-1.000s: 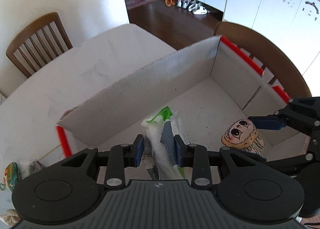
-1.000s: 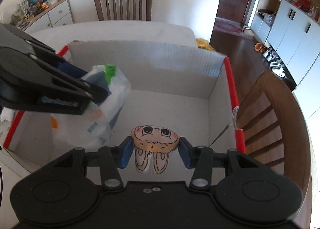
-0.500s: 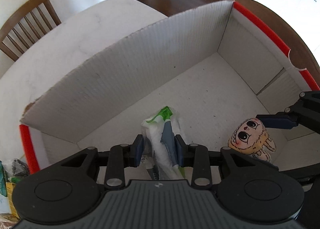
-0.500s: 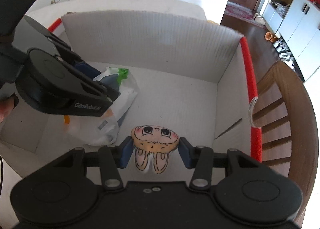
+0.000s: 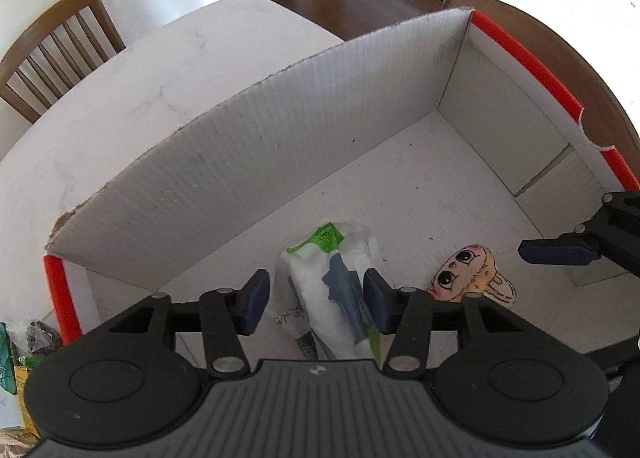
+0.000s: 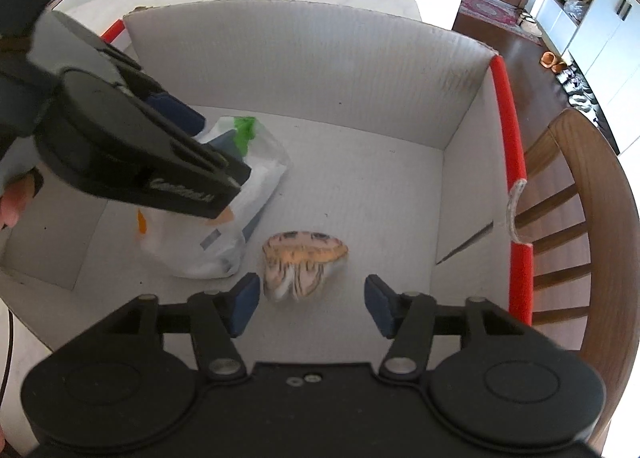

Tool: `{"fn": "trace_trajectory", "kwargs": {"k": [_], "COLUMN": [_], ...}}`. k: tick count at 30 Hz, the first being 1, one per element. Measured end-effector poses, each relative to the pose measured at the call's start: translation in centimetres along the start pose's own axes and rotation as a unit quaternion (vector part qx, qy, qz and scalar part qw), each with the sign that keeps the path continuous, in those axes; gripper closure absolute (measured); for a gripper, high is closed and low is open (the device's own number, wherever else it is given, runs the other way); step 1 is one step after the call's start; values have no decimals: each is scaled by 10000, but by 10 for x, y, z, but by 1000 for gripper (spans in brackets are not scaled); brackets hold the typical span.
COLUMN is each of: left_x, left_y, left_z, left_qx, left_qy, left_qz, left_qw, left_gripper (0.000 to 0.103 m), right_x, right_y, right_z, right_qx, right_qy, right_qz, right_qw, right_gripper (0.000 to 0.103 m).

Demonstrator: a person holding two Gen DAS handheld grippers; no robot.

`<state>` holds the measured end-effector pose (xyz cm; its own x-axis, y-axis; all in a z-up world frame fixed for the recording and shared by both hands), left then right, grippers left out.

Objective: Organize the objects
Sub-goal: 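Open both tools to release the bag and plush in the box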

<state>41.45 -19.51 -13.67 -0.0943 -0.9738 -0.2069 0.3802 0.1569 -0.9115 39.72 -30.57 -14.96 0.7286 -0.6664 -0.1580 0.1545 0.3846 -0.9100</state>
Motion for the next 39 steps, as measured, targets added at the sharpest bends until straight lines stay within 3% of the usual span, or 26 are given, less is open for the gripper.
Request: {"fn": "trace_trajectory", "kwargs": {"k": [17,19,28,36,39], "left_x": [-26,-31,-56,-94,-109], "left_y": [-84,-94,-140,-161,-165], "left_z": [-25,-30,-65,-102,-115], "left_qx": [778,885,1365,1644,1695], "left_qy": [-428,-487,-654,-829,-857], "left_qz": [-219,-215,-132,-155,-145], "left_qw": [9958,9947,9884,9828,9817], "left_gripper": [49,49,49,39,36], "right_x": [-11,-17,-55,-94,-108], "right_y": [-67,-75,-107,-116,-116], "right_z": [-8,-10,-18,-18,-18], "right_qx": [832,946,1536,1882,1971], "right_qy": [279,227,-16,139,264], "right_qz": [209,160,-119,-142,-35], "right_qw": [9959,9951,9881,9819,9800], "right_gripper": [38,34,34,32,27]}}
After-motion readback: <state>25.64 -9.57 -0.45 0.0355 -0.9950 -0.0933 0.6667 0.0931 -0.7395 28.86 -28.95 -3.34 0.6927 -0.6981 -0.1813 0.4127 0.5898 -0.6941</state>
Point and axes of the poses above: each gripper's, at about its wrist camera, not at the fingertips, and y roughly the way its jaws point, x to its right, z to its top, the point moved 2 cm from there along y, roughly the way its jaws point, and after that the axes turned 9 degrees about z, right-handed, at the moved point
